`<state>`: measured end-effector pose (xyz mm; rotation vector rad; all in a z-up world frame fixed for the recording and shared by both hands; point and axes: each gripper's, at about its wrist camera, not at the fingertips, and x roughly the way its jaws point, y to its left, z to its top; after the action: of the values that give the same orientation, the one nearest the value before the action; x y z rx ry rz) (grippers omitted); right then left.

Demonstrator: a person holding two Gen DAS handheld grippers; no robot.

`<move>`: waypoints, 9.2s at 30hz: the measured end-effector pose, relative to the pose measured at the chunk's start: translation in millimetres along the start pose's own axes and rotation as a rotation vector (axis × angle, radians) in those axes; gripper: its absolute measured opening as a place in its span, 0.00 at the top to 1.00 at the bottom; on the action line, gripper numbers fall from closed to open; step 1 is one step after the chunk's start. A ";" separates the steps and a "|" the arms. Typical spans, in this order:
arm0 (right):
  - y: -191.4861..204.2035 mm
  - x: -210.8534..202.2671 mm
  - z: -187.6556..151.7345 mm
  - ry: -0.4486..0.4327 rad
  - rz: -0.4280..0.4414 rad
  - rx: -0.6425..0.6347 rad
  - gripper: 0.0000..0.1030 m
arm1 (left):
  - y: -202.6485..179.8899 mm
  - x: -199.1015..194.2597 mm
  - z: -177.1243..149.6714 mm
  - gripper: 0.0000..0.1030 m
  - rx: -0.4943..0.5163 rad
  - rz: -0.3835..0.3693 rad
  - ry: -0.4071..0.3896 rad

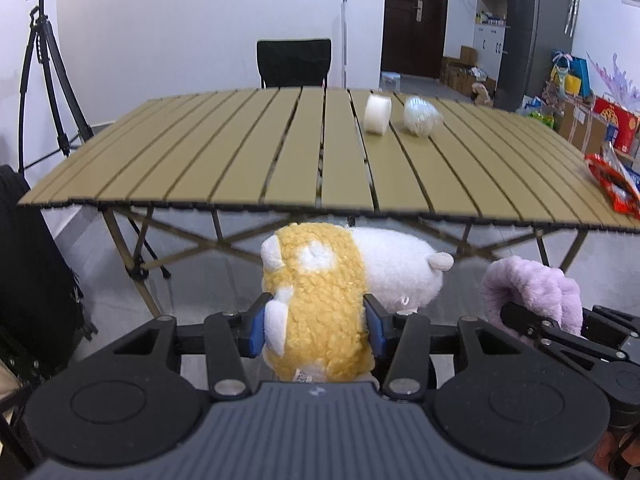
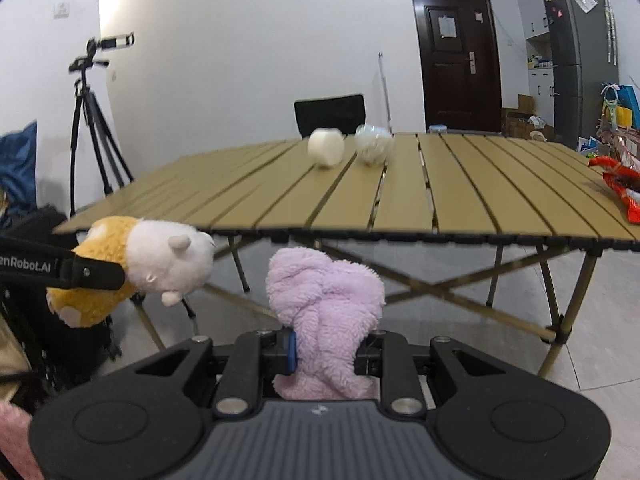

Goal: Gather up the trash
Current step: 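Carry both held items down from the table toward the black bin, then move the right tool with the headband over the bin and open it, then withdraw the empty right tool from the bin, then move the left tool with the plush toy over the bin and open it, then hold the empty left tool above the bin, then raise both empty tools up toward the table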

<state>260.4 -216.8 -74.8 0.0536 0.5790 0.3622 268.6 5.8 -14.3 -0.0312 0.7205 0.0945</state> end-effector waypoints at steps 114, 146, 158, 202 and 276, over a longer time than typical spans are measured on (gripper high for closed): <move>61.7 185.7 -64.1 0.617 -0.085 -0.047 0.00 | 121.5 117.6 -97.3 0.53 -0.288 0.161 0.377; -86.3 100.9 -70.4 0.477 -0.209 0.218 0.00 | -20.6 144.6 -72.5 0.53 -0.078 0.042 0.407; -117.8 93.0 -79.1 0.469 -0.242 0.281 0.00 | -44.1 182.0 -82.0 0.53 -0.045 0.049 0.525; -123.6 92.5 -87.6 0.480 -0.252 0.278 0.00 | -47.0 207.2 -91.9 0.00 -0.029 0.097 0.622; -77.2 71.3 98.4 -0.191 -0.157 0.148 0.00 | -0.2 100.7 83.9 0.00 -0.120 0.057 -0.102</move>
<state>393.9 -259.0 -41.4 0.1815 0.4167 0.1585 399.0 18.3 -17.7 -0.1201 0.6130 0.1926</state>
